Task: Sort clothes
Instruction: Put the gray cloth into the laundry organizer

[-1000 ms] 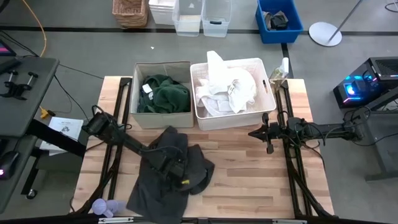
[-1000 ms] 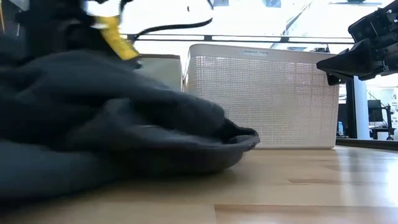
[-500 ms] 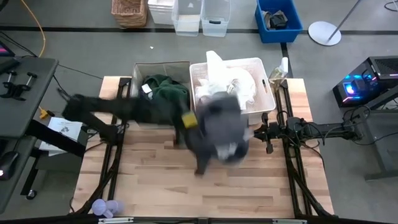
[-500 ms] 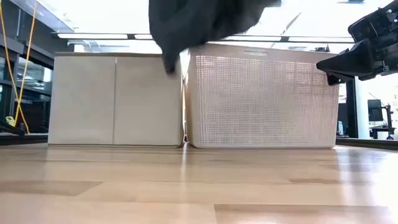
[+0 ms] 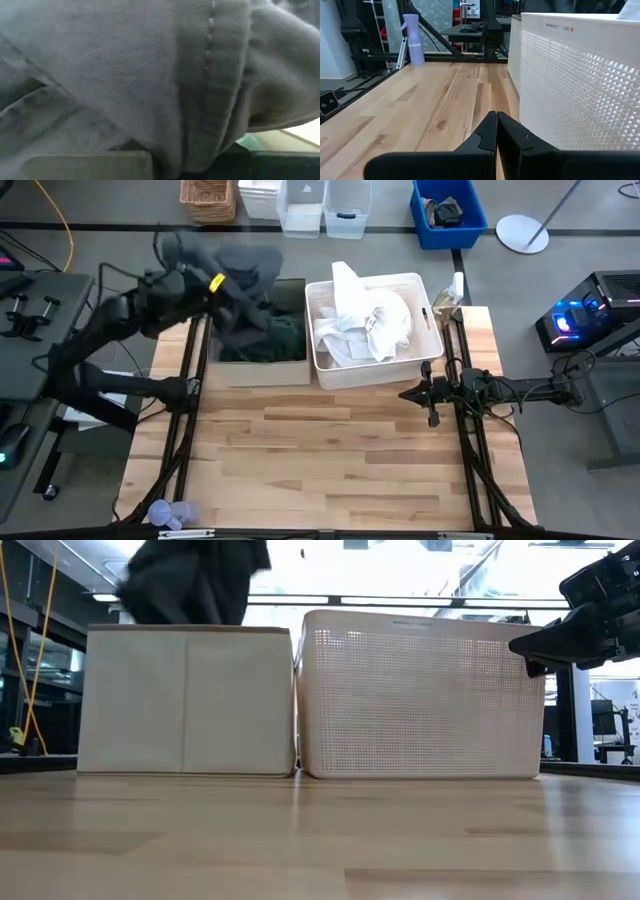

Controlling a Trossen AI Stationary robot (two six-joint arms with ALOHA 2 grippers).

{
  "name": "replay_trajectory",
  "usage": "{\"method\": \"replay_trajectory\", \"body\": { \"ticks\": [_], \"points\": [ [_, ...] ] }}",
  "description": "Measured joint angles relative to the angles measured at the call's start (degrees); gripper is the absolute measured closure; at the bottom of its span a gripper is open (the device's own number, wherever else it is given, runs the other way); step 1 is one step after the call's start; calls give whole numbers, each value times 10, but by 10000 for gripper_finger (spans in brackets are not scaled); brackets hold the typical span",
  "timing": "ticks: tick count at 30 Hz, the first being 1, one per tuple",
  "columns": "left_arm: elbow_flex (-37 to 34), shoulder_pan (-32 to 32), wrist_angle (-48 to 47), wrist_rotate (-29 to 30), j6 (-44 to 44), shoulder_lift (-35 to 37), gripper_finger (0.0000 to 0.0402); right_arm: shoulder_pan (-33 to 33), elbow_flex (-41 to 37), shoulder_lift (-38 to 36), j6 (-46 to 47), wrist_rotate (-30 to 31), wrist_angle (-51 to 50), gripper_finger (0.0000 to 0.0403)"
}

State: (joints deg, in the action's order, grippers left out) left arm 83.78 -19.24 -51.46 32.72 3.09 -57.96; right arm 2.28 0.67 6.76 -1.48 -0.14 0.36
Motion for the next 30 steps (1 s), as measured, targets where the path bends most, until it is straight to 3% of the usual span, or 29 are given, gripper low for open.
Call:
{"method": "replay_trajectory", "body": {
  "ticks": [4, 7, 10, 15, 17, 20, 23, 30],
  "points": [
    [-187, -3, 115, -77, -80, 75, 360, 0, 0, 0, 0, 0, 0, 402],
    [-337, 10, 253, -136, -154, 113, 360, 0, 0, 0, 0, 0, 0, 402],
    [-442, 11, 390, -148, -201, 117, 360, 0, 0, 0, 0, 0, 0, 402],
    [-536, -34, 389, -121, -321, 91, 360, 0, 0, 0, 0, 0, 0, 402],
    [-572, -60, 376, -154, -376, 76, 360, 0, 0, 0, 0, 0, 0, 402],
    [-604, -89, 379, -261, -410, 53, 360, 0, 0, 0, 0, 0, 0, 402],
    [-605, -95, 373, -320, -389, 40, 342, 0, 0, 0, 0, 0, 0, 402],
    [-502, -94, 364, -383, -365, 55, 192, 0, 0, 0, 0, 0, 0, 402]
  ]
}}
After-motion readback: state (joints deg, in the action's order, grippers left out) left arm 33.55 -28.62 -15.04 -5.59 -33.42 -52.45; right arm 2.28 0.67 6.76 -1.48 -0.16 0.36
